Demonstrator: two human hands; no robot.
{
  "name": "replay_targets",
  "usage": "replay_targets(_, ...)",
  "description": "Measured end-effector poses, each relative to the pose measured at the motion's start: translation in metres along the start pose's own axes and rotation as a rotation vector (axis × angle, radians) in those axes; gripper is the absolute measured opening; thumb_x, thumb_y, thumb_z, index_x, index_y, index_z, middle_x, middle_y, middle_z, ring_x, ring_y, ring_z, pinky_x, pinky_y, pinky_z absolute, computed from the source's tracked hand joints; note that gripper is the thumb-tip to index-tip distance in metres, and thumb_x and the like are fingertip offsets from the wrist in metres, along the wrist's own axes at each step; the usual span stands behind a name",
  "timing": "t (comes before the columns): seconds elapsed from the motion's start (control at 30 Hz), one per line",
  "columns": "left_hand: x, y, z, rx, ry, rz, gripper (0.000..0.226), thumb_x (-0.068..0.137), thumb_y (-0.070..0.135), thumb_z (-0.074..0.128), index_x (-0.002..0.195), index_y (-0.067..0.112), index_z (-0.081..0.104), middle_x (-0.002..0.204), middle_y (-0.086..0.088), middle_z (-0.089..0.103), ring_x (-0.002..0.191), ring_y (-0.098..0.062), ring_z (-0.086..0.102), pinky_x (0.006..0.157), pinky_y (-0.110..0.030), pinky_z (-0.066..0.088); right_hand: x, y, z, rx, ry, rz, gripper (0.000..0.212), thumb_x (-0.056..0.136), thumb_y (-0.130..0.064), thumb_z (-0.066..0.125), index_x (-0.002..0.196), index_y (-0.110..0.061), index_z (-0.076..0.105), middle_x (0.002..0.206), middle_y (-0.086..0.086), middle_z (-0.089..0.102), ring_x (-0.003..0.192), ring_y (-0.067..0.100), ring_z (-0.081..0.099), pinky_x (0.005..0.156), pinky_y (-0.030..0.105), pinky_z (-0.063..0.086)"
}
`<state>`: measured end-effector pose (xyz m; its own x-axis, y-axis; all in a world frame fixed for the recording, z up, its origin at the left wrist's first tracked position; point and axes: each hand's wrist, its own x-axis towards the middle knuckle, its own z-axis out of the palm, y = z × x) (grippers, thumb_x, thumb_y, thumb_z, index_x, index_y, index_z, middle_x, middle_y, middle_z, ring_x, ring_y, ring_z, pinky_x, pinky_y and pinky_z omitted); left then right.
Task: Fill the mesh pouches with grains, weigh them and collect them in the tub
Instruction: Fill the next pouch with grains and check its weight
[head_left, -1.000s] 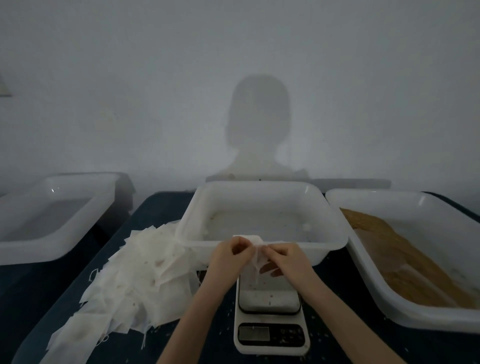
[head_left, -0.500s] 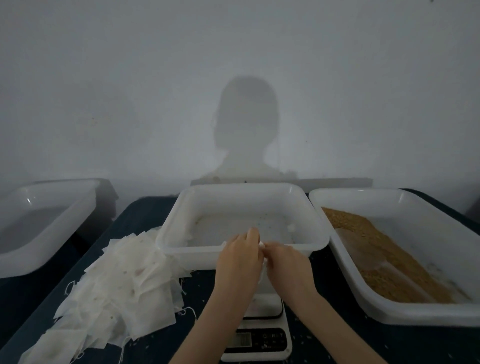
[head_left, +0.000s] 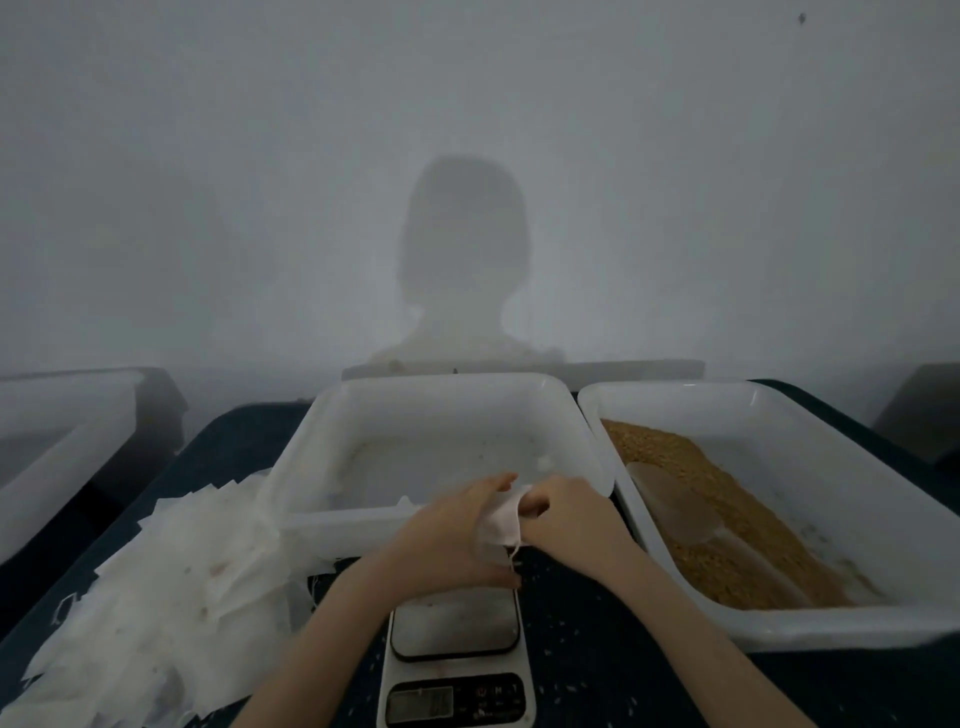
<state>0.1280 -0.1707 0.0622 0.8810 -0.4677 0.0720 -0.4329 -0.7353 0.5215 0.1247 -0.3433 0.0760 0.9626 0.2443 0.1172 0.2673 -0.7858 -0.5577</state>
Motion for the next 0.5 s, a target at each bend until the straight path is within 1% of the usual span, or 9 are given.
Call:
replay_targets(0.03,0.003,0.000,0.003,0.010,-0.010,0.010,0.091,0.066,0.049,0.076,0.142,0.038,0.028,0.133,0.022,0.044,0.118,-0.001,0.045,0.100,-0.025,0.040,0.000,0.002,-0.003,-0.020,-0.020,0.001,0.032,0.080,-0.029,0.060,0.049,-0.037,0.058,0.049,-0.014,0.054,0.048,0.003,0.046,0.048,0.020,0.034)
replay_targets(0.1,0.007,0.002,0.007,-0.001,0.036,0.006,0.063,0.071,0.046,0.072,0.128,0.036,0.046,0.115,0.018,0.058,0.103,-0.002,0.056,0.087,-0.024,0.048,-0.002,0.007,-0.009,-0.119,-0.034,-0.017,0.025,0.082,-0.033,0.059,0.057,-0.028,0.058,0.054,-0.010,0.053,0.049,0.003,0.046,0.047,0.019,0.033)
replay_targets(0.13,0.009,0.004,0.008,0.007,0.069,-0.006,0.050,0.073,0.047,0.070,0.118,0.035,0.052,0.105,0.018,0.061,0.095,-0.002,0.058,0.080,-0.022,0.049,-0.004,0.009,-0.012,-0.158,-0.038,-0.032,0.025,0.082,-0.034,0.059,0.058,-0.028,0.055,0.055,-0.010,0.051,0.047,0.002,0.046,0.045,0.016,0.032)
replay_targets(0.2,0.010,0.004,0.007,0.028,0.101,-0.001,0.032,0.076,0.045,0.066,0.103,0.031,0.057,0.093,0.013,0.064,0.083,-0.005,0.059,0.072,-0.024,0.048,-0.005,0.014,-0.017,-0.144,-0.066,-0.059,0.023,0.082,-0.032,0.060,0.060,-0.029,0.061,0.054,-0.009,0.050,0.043,0.002,0.043,0.043,0.013,0.029)
replay_targets(0.27,0.011,0.007,0.008,0.013,0.094,0.036,0.024,0.078,0.042,0.063,0.095,0.026,0.058,0.085,0.008,0.064,0.076,-0.010,0.059,0.068,-0.029,0.047,-0.008,0.019,-0.023,-0.048,-0.094,-0.054,0.017,0.083,-0.025,0.059,0.070,-0.025,0.070,0.058,-0.006,0.055,0.044,0.003,0.042,0.047,0.015,0.029)
replay_targets(0.3,0.012,0.010,0.008,0.004,0.089,0.049,0.023,0.079,0.041,0.063,0.092,0.023,0.058,0.082,0.006,0.064,0.074,-0.011,0.058,0.065,-0.030,0.046,-0.009,0.022,-0.027,0.031,-0.094,-0.049,0.018,0.083,-0.024,0.060,0.070,-0.029,0.071,0.061,-0.010,0.059,0.047,0.000,0.046,0.050,0.015,0.033)
replay_targets(0.37,0.015,0.015,0.010,0.000,0.086,0.056,0.021,0.083,0.038,0.062,0.091,0.020,0.057,0.080,0.004,0.063,0.072,-0.014,0.057,0.063,-0.030,0.044,-0.012,0.031,-0.040,0.186,-0.051,-0.050,0.020,0.085,-0.028,0.064,0.072,-0.043,0.069,0.072,-0.027,0.064,0.068,-0.009,0.059,0.061,0.011,0.045)
replay_targets(0.4,0.017,0.017,0.010,0.004,0.089,0.056,0.021,0.084,0.037,0.062,0.090,0.018,0.056,0.080,0.003,0.062,0.071,-0.015,0.057,0.061,-0.029,0.042,-0.014,0.038,-0.047,0.225,-0.014,-0.050,0.013,0.086,-0.034,0.065,0.081,-0.044,0.071,0.080,-0.031,0.066,0.078,-0.012,0.061,0.068,0.009,0.048)
replay_targets(0.5,0.025,0.019,0.012,0.010,0.091,0.057,0.020,0.087,0.034,0.061,0.089,0.016,0.055,0.079,0.003,0.061,0.066,-0.011,0.053,0.058,-0.022,0.036,-0.018,0.076,-0.071,0.129,0.130,0.048,0.010,0.087,-0.041,0.063,0.095,-0.040,0.070,0.095,-0.025,0.068,0.084,-0.010,0.060,0.072,0.009,0.044)
